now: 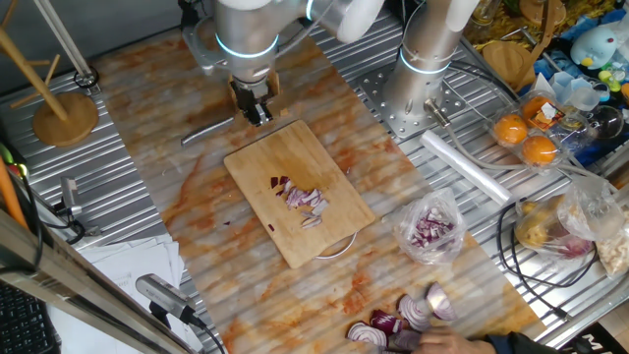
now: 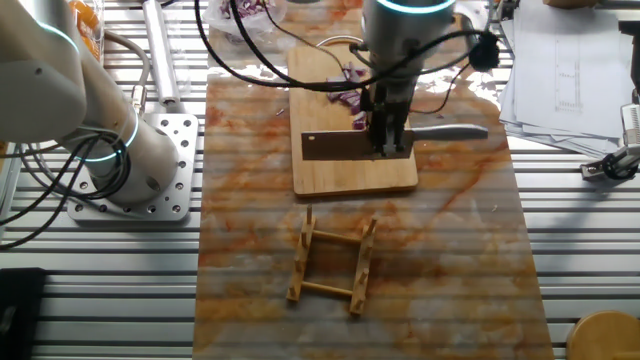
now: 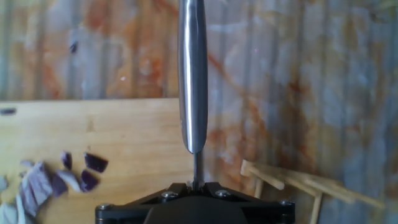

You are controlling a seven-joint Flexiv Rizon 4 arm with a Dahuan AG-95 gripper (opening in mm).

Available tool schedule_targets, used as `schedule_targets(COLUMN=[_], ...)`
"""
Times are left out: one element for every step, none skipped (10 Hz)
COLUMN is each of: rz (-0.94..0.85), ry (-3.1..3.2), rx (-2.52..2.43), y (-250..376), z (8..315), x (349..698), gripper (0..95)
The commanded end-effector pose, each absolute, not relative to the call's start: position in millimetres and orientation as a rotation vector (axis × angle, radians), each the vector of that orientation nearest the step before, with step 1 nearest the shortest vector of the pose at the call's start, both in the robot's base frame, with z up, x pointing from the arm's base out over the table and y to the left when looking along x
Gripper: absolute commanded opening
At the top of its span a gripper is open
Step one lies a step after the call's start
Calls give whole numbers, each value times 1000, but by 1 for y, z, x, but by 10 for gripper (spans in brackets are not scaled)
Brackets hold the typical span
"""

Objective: Chop the onions

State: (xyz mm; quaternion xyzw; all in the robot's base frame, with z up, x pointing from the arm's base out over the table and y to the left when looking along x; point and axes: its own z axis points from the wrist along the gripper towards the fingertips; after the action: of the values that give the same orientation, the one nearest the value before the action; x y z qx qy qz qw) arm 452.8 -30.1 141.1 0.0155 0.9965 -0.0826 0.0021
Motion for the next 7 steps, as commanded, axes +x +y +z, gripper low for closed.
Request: schedule_targets(rz=[-271, -266, -266, -254, -247, -238, -224], ry=[3090, 3094, 3103, 3120, 3126, 3130, 3131], rx=[190, 158, 138, 101, 94, 94, 111], y=[-31, -31, -31, -51, -66, -85, -97], z=[142, 142, 142, 150, 157, 165, 169], x=[451, 451, 451, 445, 442, 437, 433], gripper=[0, 0, 0, 0, 0, 0, 0])
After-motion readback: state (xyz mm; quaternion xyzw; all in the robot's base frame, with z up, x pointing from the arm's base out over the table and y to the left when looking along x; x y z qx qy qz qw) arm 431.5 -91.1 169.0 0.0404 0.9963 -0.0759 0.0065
